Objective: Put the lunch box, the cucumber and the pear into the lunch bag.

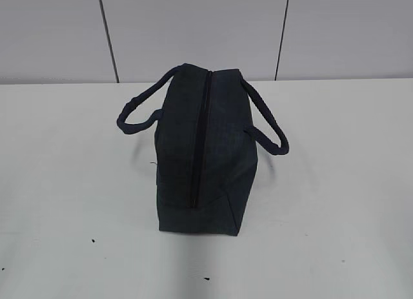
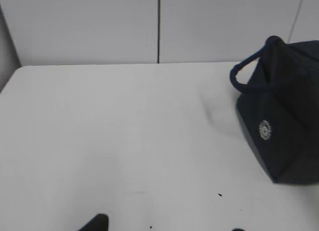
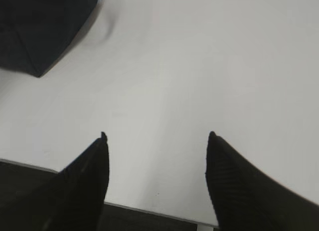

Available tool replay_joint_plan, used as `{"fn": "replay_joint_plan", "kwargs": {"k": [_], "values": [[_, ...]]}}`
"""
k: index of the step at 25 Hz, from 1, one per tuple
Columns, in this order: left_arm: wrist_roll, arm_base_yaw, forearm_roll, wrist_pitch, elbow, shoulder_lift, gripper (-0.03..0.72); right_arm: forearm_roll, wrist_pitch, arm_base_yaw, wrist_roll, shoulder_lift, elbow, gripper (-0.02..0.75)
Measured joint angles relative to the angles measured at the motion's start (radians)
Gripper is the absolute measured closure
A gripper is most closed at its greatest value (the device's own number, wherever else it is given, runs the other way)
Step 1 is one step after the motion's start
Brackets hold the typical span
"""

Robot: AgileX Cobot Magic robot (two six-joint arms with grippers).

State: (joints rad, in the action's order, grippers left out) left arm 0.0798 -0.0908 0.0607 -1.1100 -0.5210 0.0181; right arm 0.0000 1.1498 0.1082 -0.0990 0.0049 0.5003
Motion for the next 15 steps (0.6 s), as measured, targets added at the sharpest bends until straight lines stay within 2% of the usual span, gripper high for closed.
{"fn": "replay_joint_plan", "kwargs": {"k": [3, 5, 15], "values": [[0.0, 0.071, 0.0, 0.0, 0.0, 0.0, 0.253, 0.0, 0.0, -0.04, 0.0, -0.02, 0.0, 0.262], [0.0, 0.095, 0.001, 0.0, 0.0, 0.0, 0.253, 0.0, 0.0, -0.057, 0.0, -0.023, 0.0, 0.262], [0.0, 0.109, 0.002, 0.0, 0.0, 0.0, 0.253, 0.0, 0.0, -0.063, 0.0, -0.023, 0.0, 0.262]]}}
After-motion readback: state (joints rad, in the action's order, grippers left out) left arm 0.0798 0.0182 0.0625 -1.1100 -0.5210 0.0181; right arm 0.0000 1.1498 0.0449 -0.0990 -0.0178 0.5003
